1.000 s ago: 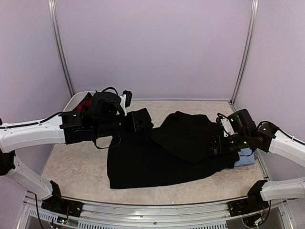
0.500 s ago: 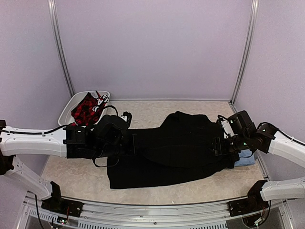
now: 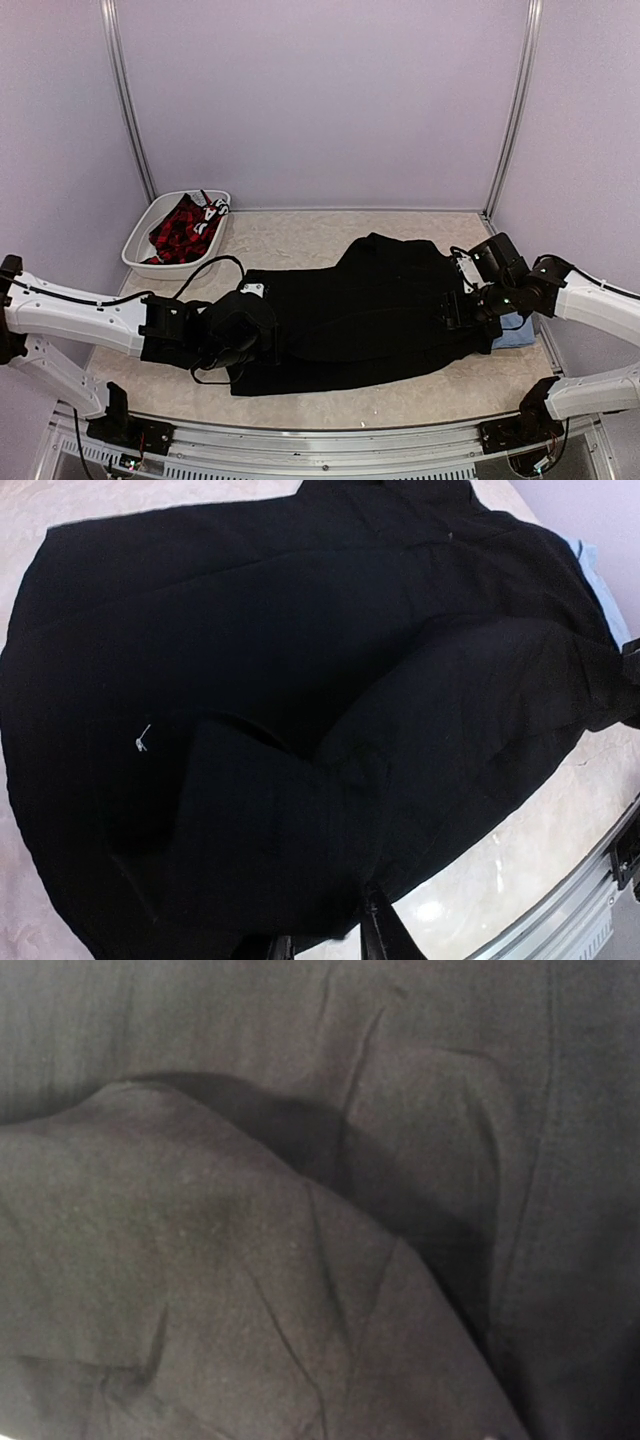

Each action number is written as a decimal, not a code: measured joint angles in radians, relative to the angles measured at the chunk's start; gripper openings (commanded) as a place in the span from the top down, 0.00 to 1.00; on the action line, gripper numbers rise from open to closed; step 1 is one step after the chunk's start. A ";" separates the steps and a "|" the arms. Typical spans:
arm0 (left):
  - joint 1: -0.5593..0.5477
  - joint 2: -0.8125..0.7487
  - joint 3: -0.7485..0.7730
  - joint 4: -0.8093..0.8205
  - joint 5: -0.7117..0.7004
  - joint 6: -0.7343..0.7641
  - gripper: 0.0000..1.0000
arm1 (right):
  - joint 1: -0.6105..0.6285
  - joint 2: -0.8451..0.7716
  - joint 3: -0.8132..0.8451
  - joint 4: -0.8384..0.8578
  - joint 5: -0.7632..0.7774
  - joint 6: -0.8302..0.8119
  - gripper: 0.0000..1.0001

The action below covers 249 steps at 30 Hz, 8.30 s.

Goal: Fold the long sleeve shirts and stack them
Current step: Fold the sleeve of the 1/3-folded shirt, then adjust the sleeve of the 1/3-folded shirt, then move the 1/3-folded shirt to the center of the board, then pick up the 1/3-folded shirt from the center of the board.

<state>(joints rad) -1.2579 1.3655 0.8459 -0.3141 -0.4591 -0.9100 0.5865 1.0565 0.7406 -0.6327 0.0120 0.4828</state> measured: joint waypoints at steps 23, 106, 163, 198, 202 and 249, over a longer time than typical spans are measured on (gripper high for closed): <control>0.018 -0.298 -0.176 0.046 -0.008 -0.051 0.10 | 0.000 0.122 0.069 0.055 -0.035 -0.084 0.33; 0.350 -0.003 -0.400 0.419 0.721 -0.131 0.99 | 0.009 0.211 0.009 0.145 -0.077 -0.104 0.39; 0.505 -0.050 -0.173 0.140 0.533 0.261 0.13 | 0.049 0.192 0.142 0.076 0.031 -0.111 0.36; 0.687 0.260 -0.066 0.166 0.468 0.400 0.13 | 0.053 0.363 0.322 -0.008 0.117 -0.162 0.34; 0.687 0.260 -0.065 0.137 0.389 0.402 0.12 | 0.053 0.395 0.328 -0.024 0.132 -0.175 0.33; 0.498 0.267 -0.190 0.559 0.653 0.308 0.02 | 0.530 0.072 0.009 -0.176 0.175 0.364 0.32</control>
<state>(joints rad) -0.7601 1.6329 0.6559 0.2451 0.1936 -0.6022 1.1168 1.1286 0.7498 -0.8085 0.1871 0.8471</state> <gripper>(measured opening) 0.986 0.679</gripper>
